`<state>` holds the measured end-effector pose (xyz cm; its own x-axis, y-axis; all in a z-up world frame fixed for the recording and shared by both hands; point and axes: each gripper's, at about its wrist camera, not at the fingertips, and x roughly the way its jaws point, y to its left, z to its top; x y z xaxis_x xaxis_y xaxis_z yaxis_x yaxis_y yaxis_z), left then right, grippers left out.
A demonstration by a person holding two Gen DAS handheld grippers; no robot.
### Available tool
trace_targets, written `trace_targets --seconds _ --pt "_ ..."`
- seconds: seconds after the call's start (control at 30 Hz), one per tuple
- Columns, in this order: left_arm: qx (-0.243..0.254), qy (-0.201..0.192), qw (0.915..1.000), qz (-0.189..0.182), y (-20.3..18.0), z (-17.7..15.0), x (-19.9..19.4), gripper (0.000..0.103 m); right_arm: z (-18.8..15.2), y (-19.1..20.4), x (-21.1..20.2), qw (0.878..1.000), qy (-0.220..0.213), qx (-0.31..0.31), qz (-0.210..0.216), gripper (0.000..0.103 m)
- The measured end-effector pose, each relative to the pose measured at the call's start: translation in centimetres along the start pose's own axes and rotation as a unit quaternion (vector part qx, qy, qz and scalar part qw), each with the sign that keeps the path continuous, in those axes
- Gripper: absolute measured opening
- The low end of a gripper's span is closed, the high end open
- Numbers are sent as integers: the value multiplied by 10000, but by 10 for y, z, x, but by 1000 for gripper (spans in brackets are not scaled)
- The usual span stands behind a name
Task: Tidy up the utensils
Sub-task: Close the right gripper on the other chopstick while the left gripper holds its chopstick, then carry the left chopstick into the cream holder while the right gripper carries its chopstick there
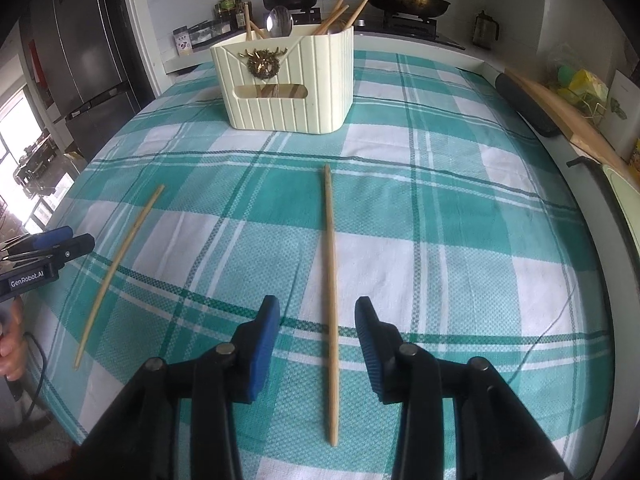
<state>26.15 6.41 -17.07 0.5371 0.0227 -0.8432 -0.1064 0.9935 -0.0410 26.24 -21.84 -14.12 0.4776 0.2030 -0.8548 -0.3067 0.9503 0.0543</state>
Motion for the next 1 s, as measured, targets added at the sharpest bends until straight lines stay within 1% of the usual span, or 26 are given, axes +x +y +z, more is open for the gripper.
trace_targets --seconds 0.03,0.13,0.17,0.2,0.23,0.27,0.3,0.37,0.4,0.47,0.5,0.53,0.57,0.6,0.63,0.67,0.73,0.77,0.87,1.0 --pt "11 66 9999 -126 1 1 3 73 2 -1 3 10000 33 6 9 40" --pt "-133 453 9956 -811 6 9 18 77 12 -6 16 9998 198 -51 24 40" --pt "-127 579 9941 -908 6 13 25 79 16 -7 21 9997 242 -84 22 40" --pt "-32 673 9938 -879 2 16 33 80 21 -7 28 9995 289 -131 39 40" --pt "87 724 9948 -717 -2 19 41 80 26 -7 35 9992 340 -194 46 40" --pt "204 744 9956 -531 -6 22 48 80 32 -6 44 9989 397 -262 48 40" --pt "320 727 9960 -418 -10 26 53 79 38 -6 54 9984 465 -322 39 40" --pt "536 713 9956 -277 -19 35 61 78 51 -4 72 9977 564 -365 30 40" --pt "607 718 9953 -239 -23 40 64 75 59 -4 79 9980 526 -354 26 40" --pt "718 696 9949 -143 -27 50 70 66 75 -4 90 9986 432 -306 47 40" --pt "712 689 9949 -178 -27 55 72 52 83 -5 95 9989 407 -241 72 40" --pt "671 715 9948 -270 -27 59 74 32 90 -6 99 9991 378 -191 76 26" --pt "640 730 9949 -281 -24 63 74 21 96 -5 103 9991 354 -213 20 7" --pt "612 750 9949 -297 -23 66 75 8 100 -5 106 9992 356 -192 34 6" --pt "572 738 9951 -330 -22 68 76 5 102 -6 106 9993 340 -132 80 6" --pt "520 705 9955 -348 -21 69 75 5 103 -7 104 9994 301 -75 154 6" --pt "429 563 9967 -390 -18 71 65 5 103 -6 88 9996 97 -14 275 6" --pt "365 434 9973 -476 -16 72 55 5 103 -6 76 9994 -40 14 346 6" --pt "226 -15 9973 -698 -11 77 15 5 102 -6 32 9972 -494 78 557 6" --pt "197 -648 9924 -1023 -9 85 -47 5 99 -4 -35 9904 -1132 63 791 6"
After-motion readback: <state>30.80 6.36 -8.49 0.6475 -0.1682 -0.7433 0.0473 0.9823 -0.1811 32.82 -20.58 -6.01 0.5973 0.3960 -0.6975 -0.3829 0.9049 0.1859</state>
